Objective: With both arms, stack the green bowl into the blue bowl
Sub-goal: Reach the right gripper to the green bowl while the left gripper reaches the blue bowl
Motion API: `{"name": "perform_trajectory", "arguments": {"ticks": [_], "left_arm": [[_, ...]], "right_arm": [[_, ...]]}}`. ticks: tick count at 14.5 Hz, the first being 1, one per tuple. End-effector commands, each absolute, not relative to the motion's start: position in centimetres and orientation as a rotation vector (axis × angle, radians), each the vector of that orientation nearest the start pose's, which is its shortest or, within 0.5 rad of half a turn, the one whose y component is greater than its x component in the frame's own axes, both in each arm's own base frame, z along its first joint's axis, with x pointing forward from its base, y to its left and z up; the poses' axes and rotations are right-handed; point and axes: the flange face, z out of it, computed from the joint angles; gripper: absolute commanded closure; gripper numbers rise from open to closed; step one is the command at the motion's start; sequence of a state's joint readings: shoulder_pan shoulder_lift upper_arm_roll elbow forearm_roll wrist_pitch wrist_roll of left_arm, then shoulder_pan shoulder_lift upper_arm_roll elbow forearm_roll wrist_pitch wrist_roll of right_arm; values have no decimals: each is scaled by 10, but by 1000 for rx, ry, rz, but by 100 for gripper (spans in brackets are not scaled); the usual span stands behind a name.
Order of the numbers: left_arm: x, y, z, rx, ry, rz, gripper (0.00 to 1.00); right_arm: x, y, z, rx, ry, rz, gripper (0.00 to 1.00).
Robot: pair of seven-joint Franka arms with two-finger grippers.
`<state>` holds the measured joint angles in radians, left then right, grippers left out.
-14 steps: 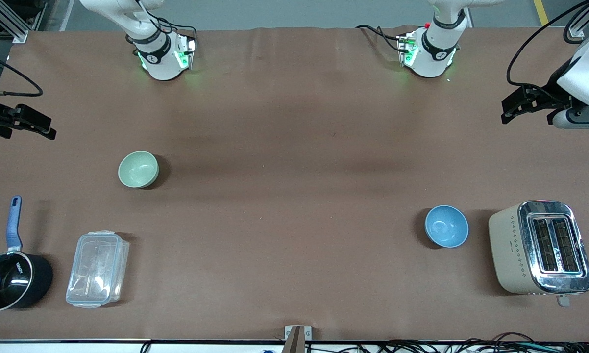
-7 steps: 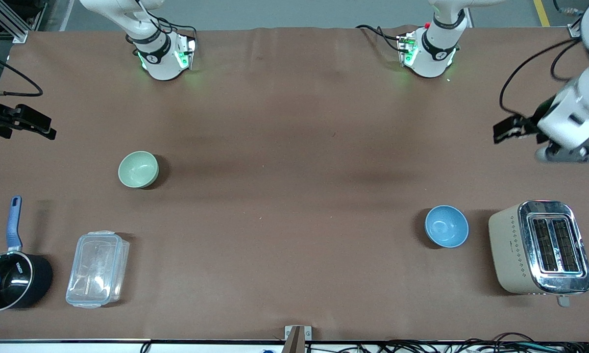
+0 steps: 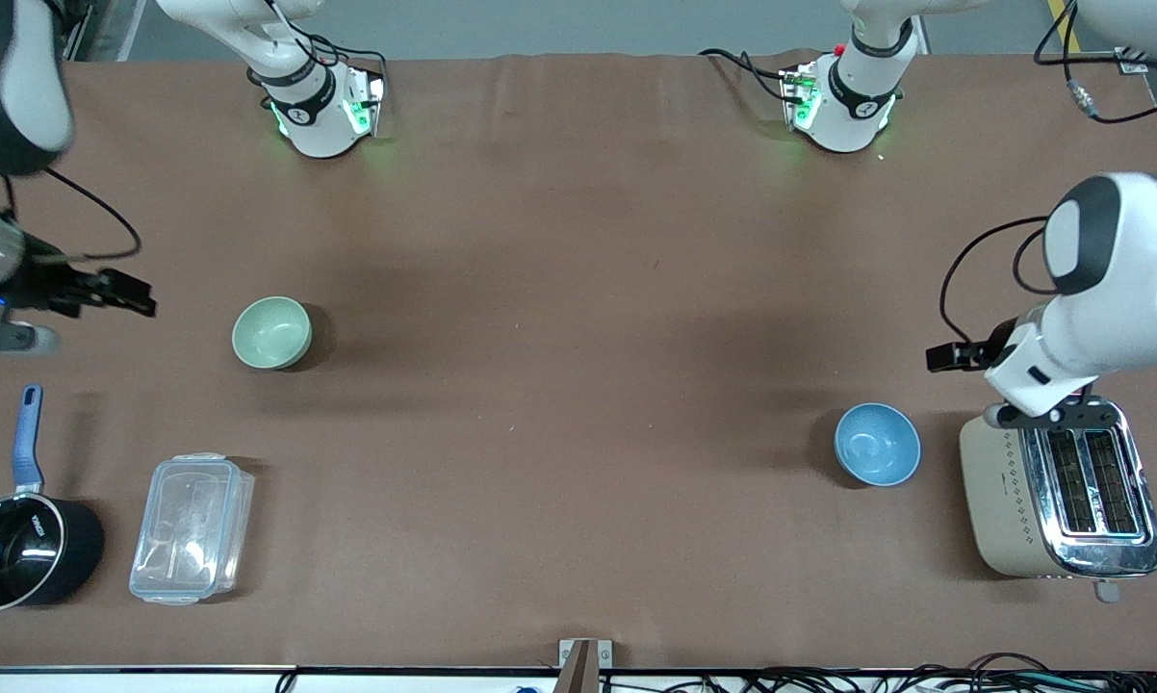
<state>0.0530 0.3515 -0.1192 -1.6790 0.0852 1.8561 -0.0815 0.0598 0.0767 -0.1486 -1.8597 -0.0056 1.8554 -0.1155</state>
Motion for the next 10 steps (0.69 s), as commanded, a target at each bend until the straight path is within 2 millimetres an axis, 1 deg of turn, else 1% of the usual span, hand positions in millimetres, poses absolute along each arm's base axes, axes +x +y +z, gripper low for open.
{"name": "perform_trajectory", "arguments": {"ticks": [1, 2, 4, 6, 7, 8, 9, 10], "left_arm": [[646, -27, 331, -3072, 10, 290, 0], [650, -28, 306, -3076, 13, 307, 0], [656, -23, 274, -3086, 4, 293, 0], [660, -21, 247, -3095, -2, 272, 0], [663, -13, 237, -3102, -18, 256, 0], [665, -8, 230, -3108, -30, 236, 4], [667, -7, 224, -3113, -32, 217, 8], [668, -7, 216, -3116, -34, 208, 12]], "right_arm": [[536, -58, 407, -3158, -118, 97, 0], [525, -62, 376, -3169, -141, 66, 0], [500, -68, 327, -3172, -159, 9, 0], [477, -71, 291, -3177, -159, -73, 0], [464, -69, 274, -3180, -161, -148, 0], [455, -67, 257, -3183, -167, -192, 0], [448, -65, 242, -3186, -170, -198, 0], [446, -65, 233, -3189, -170, -200, 0]]}}
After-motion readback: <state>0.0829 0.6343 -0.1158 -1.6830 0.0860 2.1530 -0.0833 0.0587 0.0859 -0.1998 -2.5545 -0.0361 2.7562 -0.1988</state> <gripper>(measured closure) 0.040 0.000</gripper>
